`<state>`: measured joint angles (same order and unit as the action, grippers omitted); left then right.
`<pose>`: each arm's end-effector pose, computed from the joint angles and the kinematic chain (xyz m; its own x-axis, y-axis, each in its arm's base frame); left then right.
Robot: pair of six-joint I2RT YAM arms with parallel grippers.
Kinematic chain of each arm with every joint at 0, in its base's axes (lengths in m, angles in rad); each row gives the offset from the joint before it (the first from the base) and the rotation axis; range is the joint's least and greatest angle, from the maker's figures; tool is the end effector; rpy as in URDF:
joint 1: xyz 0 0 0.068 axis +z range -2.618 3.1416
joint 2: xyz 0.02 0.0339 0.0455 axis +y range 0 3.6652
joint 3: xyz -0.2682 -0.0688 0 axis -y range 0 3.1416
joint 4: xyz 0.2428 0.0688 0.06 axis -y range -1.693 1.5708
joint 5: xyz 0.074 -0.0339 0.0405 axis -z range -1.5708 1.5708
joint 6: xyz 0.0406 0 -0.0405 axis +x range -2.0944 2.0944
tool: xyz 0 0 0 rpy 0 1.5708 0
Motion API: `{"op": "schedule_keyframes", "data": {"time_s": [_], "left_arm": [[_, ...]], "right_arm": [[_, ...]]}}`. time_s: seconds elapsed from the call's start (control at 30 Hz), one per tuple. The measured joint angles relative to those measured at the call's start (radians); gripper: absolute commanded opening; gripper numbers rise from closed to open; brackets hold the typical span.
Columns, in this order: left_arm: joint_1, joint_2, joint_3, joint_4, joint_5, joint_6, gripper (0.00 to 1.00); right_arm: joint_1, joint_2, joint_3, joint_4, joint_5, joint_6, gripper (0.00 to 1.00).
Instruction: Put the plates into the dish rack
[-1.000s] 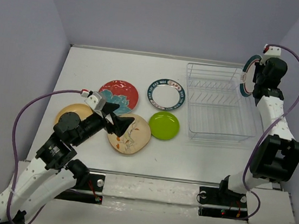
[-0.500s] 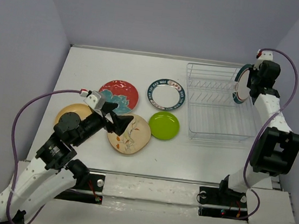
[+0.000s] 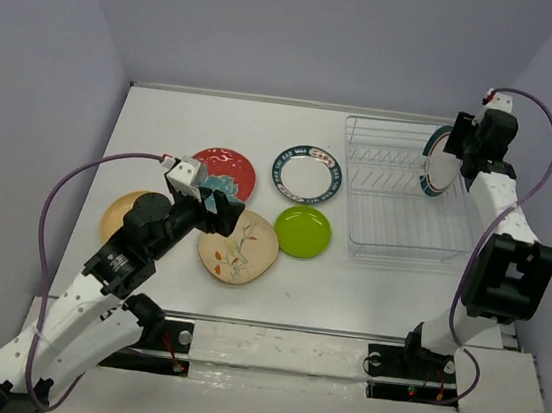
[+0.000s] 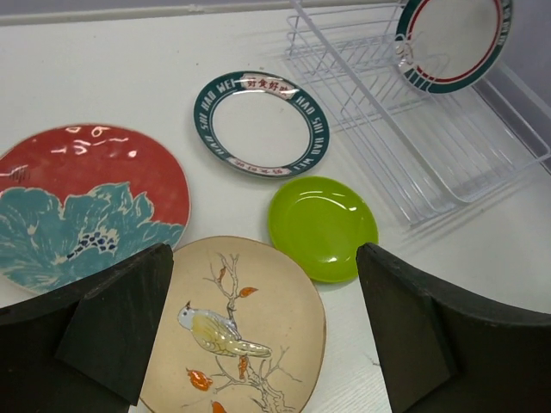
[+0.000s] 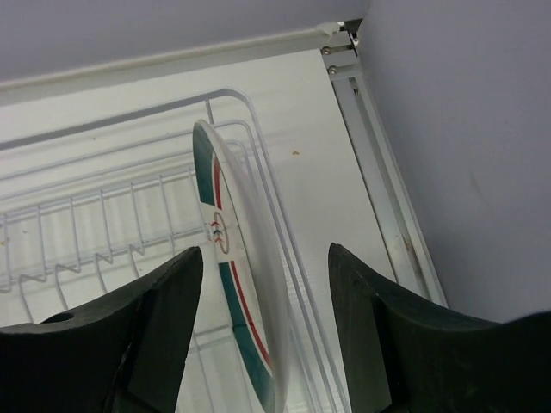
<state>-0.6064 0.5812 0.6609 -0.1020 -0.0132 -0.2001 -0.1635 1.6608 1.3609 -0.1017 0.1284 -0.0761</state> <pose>0.1216 -0.0837 0.3373 -0.1291 -0.1524 -0.9799 0.5442 0.8151 -0.1984 0.3928 -0.0701 0.3215 -0.4057 -0.0095 -0.9140 0.2476 0.9614 -0.1199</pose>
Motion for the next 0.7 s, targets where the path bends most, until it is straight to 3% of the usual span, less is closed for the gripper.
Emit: {"op": "schedule_keyframes", "data": {"time_s": [0.2,0.3,0.53,0.7], "left_arm": [[0.077,0.117,0.0,-0.003,-0.008,-0.034,0.99],[0.137,0.18,0.0,-0.002,-0.002,-0.06,0.99],[0.323,0.316,0.0,0.028,0.071,-0.188,0.99],[0.453,0.394,0.0,0.103,0.092,-0.277,0.98]], "right_arm": [[0.007,-0.075,-0.005,-0.003,-0.028,0.199,0.67],[0.039,-0.188,-0.054,0.008,-0.077,0.295,0.67],[0.256,-0.394,-0.261,0.15,-0.235,0.418,0.66],[0.325,-0.442,-0.448,0.195,-0.351,0.499,0.65]]}}
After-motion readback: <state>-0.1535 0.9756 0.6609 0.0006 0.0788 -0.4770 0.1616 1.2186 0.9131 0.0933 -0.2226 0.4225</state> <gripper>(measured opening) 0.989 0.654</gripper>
